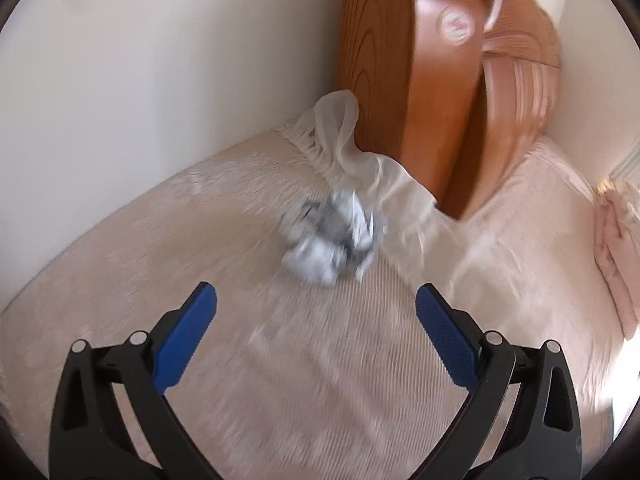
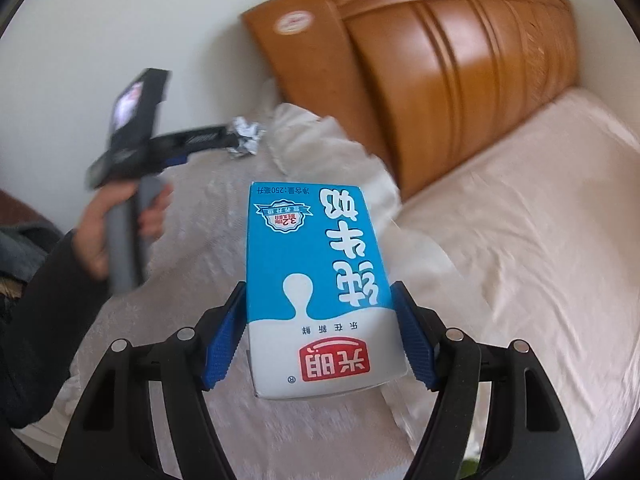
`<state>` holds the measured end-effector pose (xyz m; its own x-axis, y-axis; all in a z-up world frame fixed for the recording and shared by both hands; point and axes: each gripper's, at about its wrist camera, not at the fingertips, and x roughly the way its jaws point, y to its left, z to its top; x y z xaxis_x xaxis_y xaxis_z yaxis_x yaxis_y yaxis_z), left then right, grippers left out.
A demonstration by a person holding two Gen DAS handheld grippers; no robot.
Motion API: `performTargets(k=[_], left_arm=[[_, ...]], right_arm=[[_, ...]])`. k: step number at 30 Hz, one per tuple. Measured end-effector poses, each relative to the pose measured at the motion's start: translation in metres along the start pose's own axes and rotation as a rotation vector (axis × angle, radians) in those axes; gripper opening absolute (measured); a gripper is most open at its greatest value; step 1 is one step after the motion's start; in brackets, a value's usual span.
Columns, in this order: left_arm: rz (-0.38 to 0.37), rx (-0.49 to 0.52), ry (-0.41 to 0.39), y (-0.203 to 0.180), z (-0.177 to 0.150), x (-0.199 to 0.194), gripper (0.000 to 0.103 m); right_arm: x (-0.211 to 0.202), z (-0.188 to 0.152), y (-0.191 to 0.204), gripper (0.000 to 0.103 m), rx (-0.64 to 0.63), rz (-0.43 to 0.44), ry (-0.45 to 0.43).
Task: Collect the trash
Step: 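Grasp the crumpled white paper with left tool while right holds the milk carton, then carry the paper to the wastebasket and open the left tool over it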
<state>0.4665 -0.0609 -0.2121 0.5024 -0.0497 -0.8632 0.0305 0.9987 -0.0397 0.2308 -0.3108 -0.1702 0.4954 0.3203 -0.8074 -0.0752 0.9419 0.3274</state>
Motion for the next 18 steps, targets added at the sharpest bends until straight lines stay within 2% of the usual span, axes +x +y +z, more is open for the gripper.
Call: performTargets(k=[2, 3, 4, 5, 6, 7, 14, 18], left_arm=[[0.025, -0.018, 0.018, -0.005, 0.009, 0.02, 0.089], [0.042, -0.023, 0.023, -0.007, 0.011, 0.026, 0.079], [0.052, -0.029, 0.028, -0.01, 0.013, 0.032, 0.074], [0.048, -0.033, 0.029, -0.011, 0.014, 0.034, 0.067], [0.047, -0.041, 0.029, -0.012, 0.015, 0.035, 0.056], [0.041, -0.047, 0.032, -0.014, 0.015, 0.037, 0.05], [0.054, -0.067, 0.008, -0.017, 0.009, 0.025, 0.044], [0.059, -0.066, -0.001, -0.015, -0.006, 0.001, 0.043]], right_arm=[[-0.007, -0.008, -0.004, 0.071, 0.015, -0.002, -0.002], [-0.009, -0.009, -0.006, 0.071, 0.016, 0.001, -0.001], [-0.011, -0.011, -0.007, 0.071, 0.016, 0.003, -0.002], [-0.012, -0.012, -0.008, 0.071, 0.012, 0.005, -0.002], [-0.014, -0.011, -0.009, 0.071, 0.006, 0.006, 0.0], [-0.015, -0.01, -0.01, 0.071, -0.003, 0.006, 0.0], [-0.016, -0.008, -0.013, 0.071, -0.029, 0.024, 0.001], [-0.013, -0.012, -0.01, 0.071, -0.046, 0.035, 0.002]])
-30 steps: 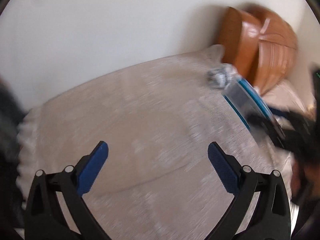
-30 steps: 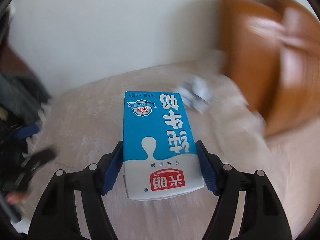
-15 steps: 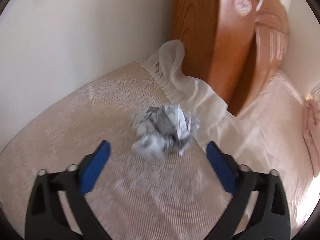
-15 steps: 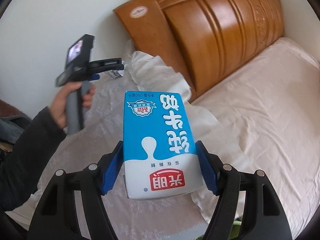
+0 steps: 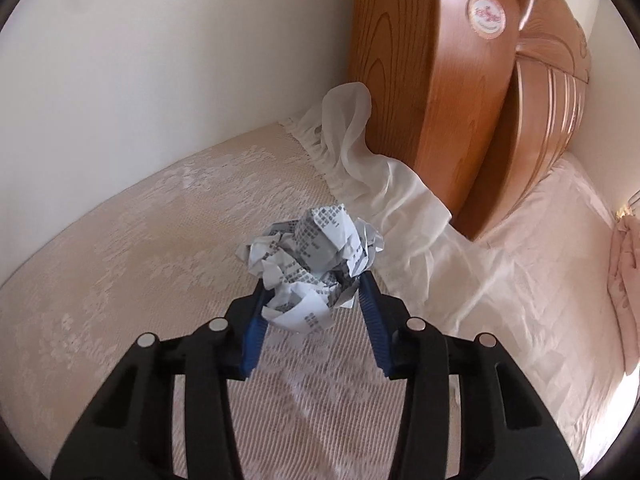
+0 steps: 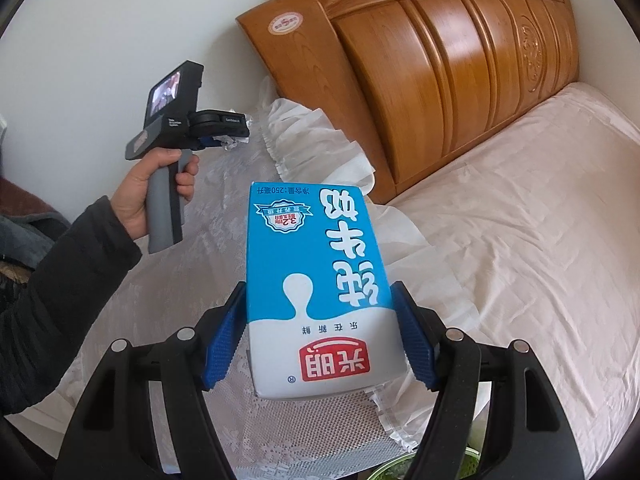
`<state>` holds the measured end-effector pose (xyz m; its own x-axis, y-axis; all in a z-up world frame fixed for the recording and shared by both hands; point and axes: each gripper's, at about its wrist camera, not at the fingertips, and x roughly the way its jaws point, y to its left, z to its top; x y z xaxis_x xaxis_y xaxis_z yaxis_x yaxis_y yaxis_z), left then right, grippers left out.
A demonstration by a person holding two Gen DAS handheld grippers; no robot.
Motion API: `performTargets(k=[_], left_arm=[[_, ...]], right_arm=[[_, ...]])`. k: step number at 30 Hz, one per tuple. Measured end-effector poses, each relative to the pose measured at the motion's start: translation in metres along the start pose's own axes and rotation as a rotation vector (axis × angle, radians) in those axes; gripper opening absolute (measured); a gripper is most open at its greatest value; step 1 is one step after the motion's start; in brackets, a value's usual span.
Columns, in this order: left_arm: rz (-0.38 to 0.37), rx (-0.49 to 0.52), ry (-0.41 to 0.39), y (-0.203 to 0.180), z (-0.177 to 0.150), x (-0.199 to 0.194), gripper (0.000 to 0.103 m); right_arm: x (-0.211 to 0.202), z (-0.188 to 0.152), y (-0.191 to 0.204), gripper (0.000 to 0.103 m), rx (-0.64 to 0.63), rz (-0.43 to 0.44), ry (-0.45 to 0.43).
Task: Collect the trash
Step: 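Carry the paper to the wastebasket and open the left tool over it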
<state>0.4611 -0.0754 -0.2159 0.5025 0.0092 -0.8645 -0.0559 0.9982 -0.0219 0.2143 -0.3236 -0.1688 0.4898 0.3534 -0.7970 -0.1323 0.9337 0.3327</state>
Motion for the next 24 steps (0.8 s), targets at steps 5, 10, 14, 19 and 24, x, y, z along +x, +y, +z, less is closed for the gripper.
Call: performTargets(k=[5, 10, 14, 19, 24], left_arm=[[0.009, 0.04, -0.027, 0.004, -0.028, -0.047, 0.043], [-0.022, 0.089, -0.047, 0.011, -0.081, -0.119, 0.043], [-0.083, 0.194, -0.076, 0.011, -0.136, -0.178, 0.043], [-0.265, 0.372, -0.056, -0.004, -0.218, -0.236, 0.043], [-0.464, 0.579, 0.008, -0.037, -0.297, -0.271, 0.043]], right_arm=[[-0.007, -0.011, 0.009, 0.071, -0.003, 0.015, -0.017], [-0.019, -0.04, 0.023, 0.071, 0.028, -0.001, -0.03], [-0.044, -0.091, 0.035, 0.071, 0.127, -0.062, -0.062], [-0.087, -0.183, 0.046, 0.071, 0.334, -0.178, -0.11], [-0.136, -0.272, 0.051, 0.071, 0.521, -0.319, -0.146]])
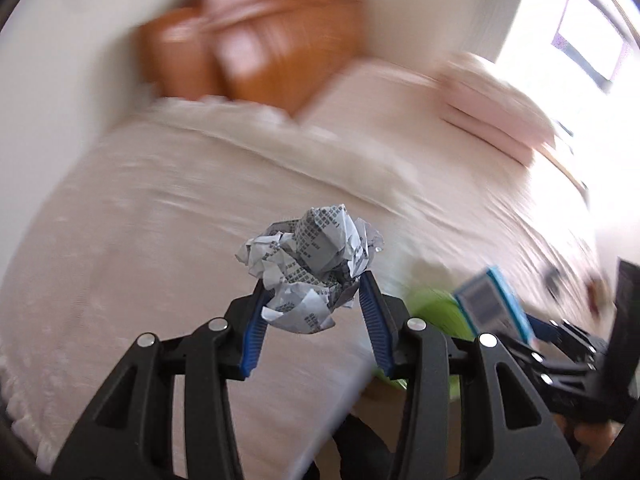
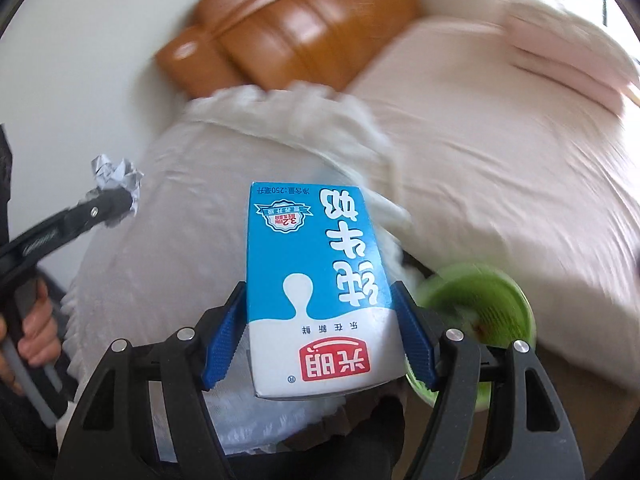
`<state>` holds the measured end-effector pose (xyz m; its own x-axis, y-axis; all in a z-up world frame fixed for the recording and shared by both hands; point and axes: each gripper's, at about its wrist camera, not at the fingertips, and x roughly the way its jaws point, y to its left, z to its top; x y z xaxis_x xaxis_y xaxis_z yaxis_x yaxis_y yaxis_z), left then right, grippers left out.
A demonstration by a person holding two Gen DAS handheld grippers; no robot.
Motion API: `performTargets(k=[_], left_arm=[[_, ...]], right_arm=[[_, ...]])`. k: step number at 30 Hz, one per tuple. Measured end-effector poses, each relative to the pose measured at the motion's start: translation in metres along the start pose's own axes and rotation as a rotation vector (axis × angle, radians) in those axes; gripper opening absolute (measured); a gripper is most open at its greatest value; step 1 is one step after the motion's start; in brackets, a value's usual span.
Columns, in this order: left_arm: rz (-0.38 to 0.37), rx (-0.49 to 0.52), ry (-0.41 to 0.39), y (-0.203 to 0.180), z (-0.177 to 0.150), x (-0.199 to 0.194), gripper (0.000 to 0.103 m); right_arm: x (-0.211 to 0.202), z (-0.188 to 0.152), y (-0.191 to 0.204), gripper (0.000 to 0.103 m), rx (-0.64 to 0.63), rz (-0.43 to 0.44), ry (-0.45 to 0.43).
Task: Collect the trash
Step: 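Carry the paper to the wastebasket and open the left tool over it, then lower the milk carton over the wastebasket and open the right tool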
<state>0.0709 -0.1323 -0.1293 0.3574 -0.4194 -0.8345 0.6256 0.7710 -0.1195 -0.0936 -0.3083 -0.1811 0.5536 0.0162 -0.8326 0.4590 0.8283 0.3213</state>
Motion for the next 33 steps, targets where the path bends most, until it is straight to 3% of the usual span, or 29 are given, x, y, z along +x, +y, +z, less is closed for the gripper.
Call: performTargets(k=[6, 9, 11, 13, 16, 18, 21, 24, 30, 32, 33], left_arm=[[-0.174, 0.188, 0.123, -0.101, -0.036, 0.028, 0.045], [-0.194, 0.264, 0.179, -0.148, -0.051, 0.06, 0.047], [-0.196, 0.273, 0.217, -0.167, -0.058, 0.08, 0.052], [-0.201, 0.27, 0.254, -0.181, -0.062, 0.1, 0.074], [-0.146, 0.253, 0.277, -0.197, -0.064, 0.118, 0.082], [-0.122, 0.229, 0.283, -0.205, -0.065, 0.119, 0.083], [-0.08, 0.157, 0.24, -0.204, -0.063, 0.108, 0.09], [-0.004, 0.093, 0.175, -0.198, -0.057, 0.089, 0.09], [0.084, 0.03, 0.13, -0.192, -0.052, 0.064, 0.092], [0.102, 0.006, 0.132, -0.19, -0.056, 0.059, 0.092], [0.115, -0.008, 0.133, -0.188, -0.059, 0.057, 0.092]], right_arm=[[-0.065, -0.058, -0.069, 0.071, 0.196, -0.142, -0.058], [-0.086, -0.073, -0.099, 0.071, 0.255, -0.174, -0.084], [-0.091, -0.077, -0.117, 0.071, 0.271, -0.175, -0.087], [-0.092, -0.075, -0.133, 0.071, 0.261, -0.168, -0.082], [-0.089, -0.069, -0.152, 0.071, 0.228, -0.15, -0.062], [-0.08, -0.059, -0.164, 0.071, 0.188, -0.122, -0.039], [-0.06, -0.041, -0.174, 0.071, 0.139, -0.072, -0.004], [-0.035, -0.027, -0.181, 0.071, 0.082, -0.038, 0.043], [0.025, -0.013, -0.184, 0.071, -0.006, -0.006, 0.149], [0.046, -0.016, -0.189, 0.081, 0.005, 0.003, 0.196], [0.053, -0.016, -0.191, 0.092, 0.013, 0.002, 0.211]])
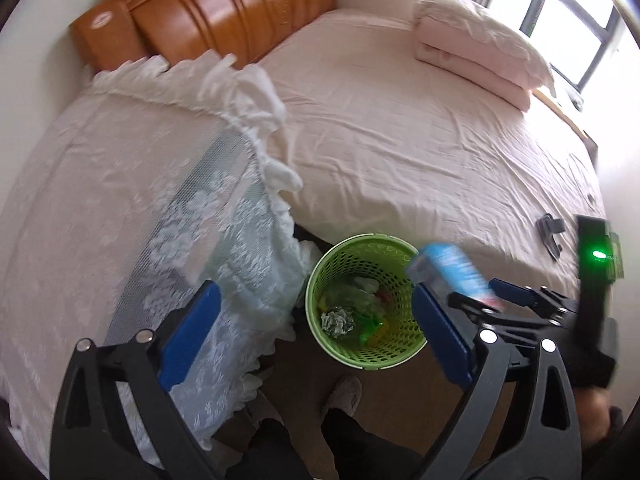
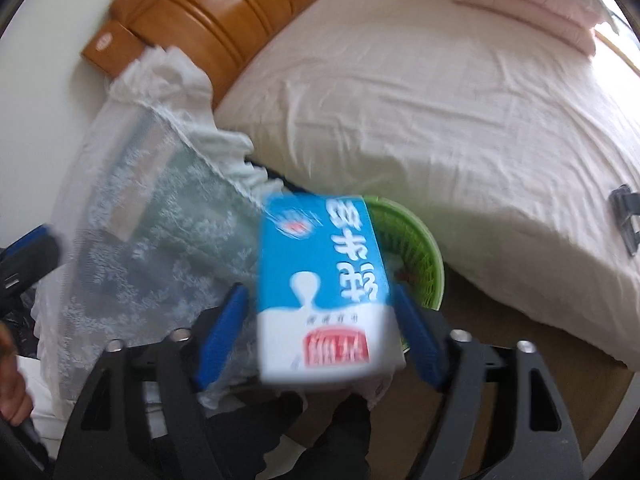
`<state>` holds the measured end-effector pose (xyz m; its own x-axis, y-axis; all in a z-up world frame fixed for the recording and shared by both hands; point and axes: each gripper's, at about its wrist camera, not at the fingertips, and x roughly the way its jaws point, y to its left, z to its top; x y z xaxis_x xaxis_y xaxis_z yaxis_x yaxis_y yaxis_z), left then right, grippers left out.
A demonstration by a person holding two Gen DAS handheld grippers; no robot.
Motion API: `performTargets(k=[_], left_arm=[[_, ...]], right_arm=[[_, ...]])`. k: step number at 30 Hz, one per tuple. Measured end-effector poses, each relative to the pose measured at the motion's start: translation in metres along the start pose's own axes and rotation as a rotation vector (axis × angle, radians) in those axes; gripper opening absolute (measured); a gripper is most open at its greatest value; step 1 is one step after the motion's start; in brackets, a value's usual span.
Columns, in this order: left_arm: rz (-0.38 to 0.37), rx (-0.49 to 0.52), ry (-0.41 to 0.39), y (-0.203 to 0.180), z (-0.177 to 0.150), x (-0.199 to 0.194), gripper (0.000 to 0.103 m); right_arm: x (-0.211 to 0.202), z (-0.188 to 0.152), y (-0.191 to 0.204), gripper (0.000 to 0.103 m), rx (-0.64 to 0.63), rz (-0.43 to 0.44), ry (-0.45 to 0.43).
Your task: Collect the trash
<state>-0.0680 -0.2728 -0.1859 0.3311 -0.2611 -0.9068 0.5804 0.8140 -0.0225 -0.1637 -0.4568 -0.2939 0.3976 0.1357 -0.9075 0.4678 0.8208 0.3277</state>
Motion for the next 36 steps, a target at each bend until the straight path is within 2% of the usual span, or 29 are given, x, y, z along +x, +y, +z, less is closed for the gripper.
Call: performTargets(k=[1, 5, 10, 15, 17, 20, 22, 25, 31, 36], left_arm=[[0.006, -0.007, 0.004, 0.001, -0.003, 0.001, 0.092], [0.031, -0.043, 0.036, 0.005, -0.016, 0.005, 0.092], [0.076, -0.082, 0.019, 0.017, -0.023, -0.007, 0.092], [0.108, -0.163, -0.102, 0.048, -0.008, -0.054, 0.092], [0.129, -0.191, -0.177, 0.064, 0.003, -0.083, 0.092], [0.201, -0.229, -0.298, 0.09, 0.016, -0.125, 0.092], [0.257, -0.254, -0.384, 0.11, 0.025, -0.154, 0.096], [0.26, -0.276, -0.465, 0.137, 0.039, -0.19, 0.096], [0.306, -0.313, -0.54, 0.19, 0.06, -0.229, 0.096], [0.299, -0.349, -0.516, 0.228, 0.062, -0.229, 0.096]], right_arm=[[0.009, -0.001, -0.003, 0.097, 0.014, -0.008, 0.018], [0.026, -0.009, -0.008, 0.098, 0.042, -0.014, 0.085], [0.003, -0.01, 0.014, 0.098, -0.025, -0.084, 0.057], [-0.068, 0.014, 0.084, 0.098, -0.194, -0.083, -0.086], [-0.104, 0.025, 0.119, 0.101, -0.256, -0.072, -0.171], [-0.157, 0.039, 0.166, 0.101, -0.323, -0.049, -0.315], [-0.187, 0.046, 0.194, 0.101, -0.352, -0.036, -0.399], [-0.229, 0.058, 0.238, 0.101, -0.381, 0.012, -0.521], [-0.256, 0.071, 0.297, 0.101, -0.388, 0.049, -0.621], [-0.243, 0.072, 0.322, 0.101, -0.372, 0.063, -0.598]])
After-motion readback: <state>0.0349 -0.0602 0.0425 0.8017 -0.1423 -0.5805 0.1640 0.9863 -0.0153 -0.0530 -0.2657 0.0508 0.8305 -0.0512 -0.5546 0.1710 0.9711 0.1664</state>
